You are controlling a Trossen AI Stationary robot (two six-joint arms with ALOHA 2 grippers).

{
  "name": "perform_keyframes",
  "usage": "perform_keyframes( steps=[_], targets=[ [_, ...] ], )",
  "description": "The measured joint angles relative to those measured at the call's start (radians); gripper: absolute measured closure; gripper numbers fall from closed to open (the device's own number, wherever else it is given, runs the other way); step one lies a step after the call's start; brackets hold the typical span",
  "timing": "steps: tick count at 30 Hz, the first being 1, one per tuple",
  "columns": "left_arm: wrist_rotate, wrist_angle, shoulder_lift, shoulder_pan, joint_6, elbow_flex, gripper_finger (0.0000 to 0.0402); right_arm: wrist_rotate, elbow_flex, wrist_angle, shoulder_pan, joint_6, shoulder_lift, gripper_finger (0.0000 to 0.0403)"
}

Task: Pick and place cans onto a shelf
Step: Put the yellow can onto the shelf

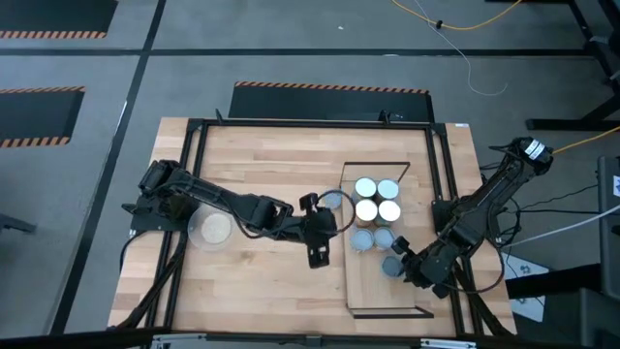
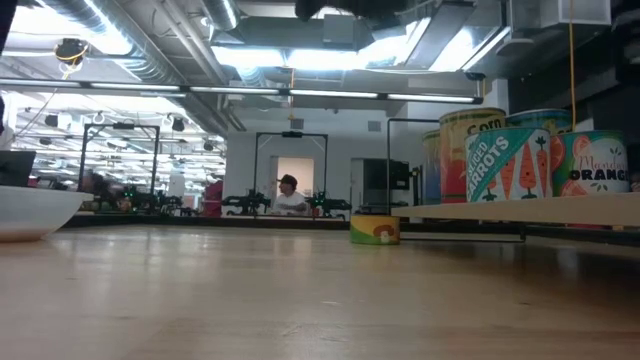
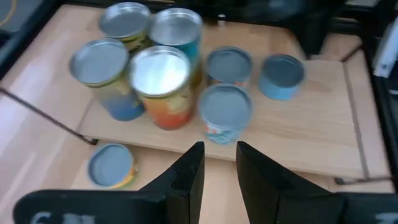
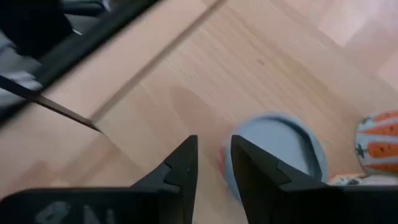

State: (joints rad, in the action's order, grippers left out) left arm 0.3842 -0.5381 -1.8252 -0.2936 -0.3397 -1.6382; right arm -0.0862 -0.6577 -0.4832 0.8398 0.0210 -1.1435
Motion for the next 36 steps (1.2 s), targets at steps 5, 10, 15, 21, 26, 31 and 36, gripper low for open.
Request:
perform_keyframes(
  steps=[5, 10, 15, 21, 26, 31, 36],
  targets=[
    [0.000, 0.001, -0.002, 0.075, -0.001, 0.000, 0.0315, 0.046, -0.104, -0.074, 0.000, 0.031, 0.000, 0.0302],
    [-0.008, 0.006, -0.032, 0.153, -0.023, 0.000, 0.0315, 0.046, -0.179, -0.085, 0.000, 0.028, 0.000, 0.0302],
    [-0.067, 0.013, -0.079, 0.219, -0.053, 0.000, 0.0315, 0.046, -0.220, -0.084, 0.000, 0.028, 0.000, 0.0302],
    [-0.090, 0.016, -0.146, 0.257, -0.054, 0.000, 0.0315, 0.046, -0.224, -0.084, 0.000, 0.028, 0.000, 0.0302],
    [-0.091, 0.014, -0.201, 0.269, -0.051, 0.001, 0.0315, 0.046, -0.224, -0.084, 0.000, 0.030, 0.000, 0.0302],
    [-0.091, 0.004, -0.250, 0.270, -0.049, 0.001, 0.0315, 0.045, -0.224, -0.082, 0.000, 0.031, 0.000, 0.0302],
    [-0.114, 0.031, -0.297, 0.269, -0.046, 0.001, 0.0315, 0.045, -0.224, -0.074, 0.000, 0.031, 0.001, 0.0302]
  ],
)
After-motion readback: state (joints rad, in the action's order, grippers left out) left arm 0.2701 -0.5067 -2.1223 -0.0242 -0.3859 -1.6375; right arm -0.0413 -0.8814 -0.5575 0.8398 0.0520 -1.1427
